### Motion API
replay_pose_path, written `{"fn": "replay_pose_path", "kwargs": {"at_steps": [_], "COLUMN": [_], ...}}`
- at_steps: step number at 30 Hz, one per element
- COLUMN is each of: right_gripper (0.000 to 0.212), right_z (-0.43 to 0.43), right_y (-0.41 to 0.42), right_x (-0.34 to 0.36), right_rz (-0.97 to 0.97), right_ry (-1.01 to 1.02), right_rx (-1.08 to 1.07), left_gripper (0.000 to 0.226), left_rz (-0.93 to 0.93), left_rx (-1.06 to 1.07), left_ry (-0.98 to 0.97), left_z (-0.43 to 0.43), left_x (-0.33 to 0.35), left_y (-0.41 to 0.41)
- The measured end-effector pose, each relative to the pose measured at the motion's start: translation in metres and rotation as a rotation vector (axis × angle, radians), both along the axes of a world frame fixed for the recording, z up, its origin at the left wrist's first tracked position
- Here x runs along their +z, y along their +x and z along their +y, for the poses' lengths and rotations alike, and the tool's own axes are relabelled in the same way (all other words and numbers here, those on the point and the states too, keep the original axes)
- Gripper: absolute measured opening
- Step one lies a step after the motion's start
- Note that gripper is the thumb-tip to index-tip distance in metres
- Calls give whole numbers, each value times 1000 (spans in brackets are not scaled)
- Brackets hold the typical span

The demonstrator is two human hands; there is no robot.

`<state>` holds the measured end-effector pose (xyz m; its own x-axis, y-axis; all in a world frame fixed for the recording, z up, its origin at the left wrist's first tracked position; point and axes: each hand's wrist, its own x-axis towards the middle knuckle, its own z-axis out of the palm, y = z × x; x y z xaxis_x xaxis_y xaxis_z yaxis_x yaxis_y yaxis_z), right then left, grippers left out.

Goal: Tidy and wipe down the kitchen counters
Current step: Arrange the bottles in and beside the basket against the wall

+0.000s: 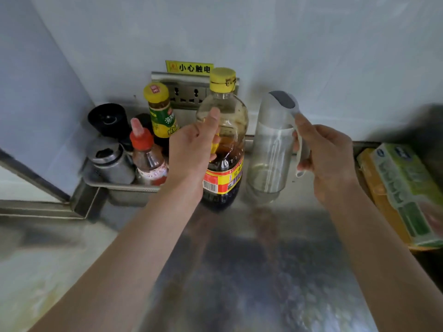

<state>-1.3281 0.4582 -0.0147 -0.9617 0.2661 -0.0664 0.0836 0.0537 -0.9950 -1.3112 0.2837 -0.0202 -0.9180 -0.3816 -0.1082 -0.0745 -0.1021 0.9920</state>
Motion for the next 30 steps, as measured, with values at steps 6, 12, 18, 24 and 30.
{"fn": "replay_pose_path", "kwargs": {"at_steps": [6,12,18,24,30], "right_gripper": [44,43,38,32,31], "right_z": [-1,-18,-31,-26,-18], "right_y": [-4,1,12,7,5], "right_x": [-14,-30,-40,-36,-38], "right_rz": [2,90,101,98,71], "right_ry": [-70,-73,-102,-93,-92], "right_rx": [-24,-11,9,-5,59], "left_gripper": [32,37,24,22,21], "left_rz": [14,49,110,118,108], "left_rx": [9,16,149,233,105], "left_ry": [-38,-79,-23,69,100], "left_z": [3,2,17,33,26], "left_x": [-4,-21,-30,-26,-25], "left_y": [-25,-18,-4,-9,-11]}}
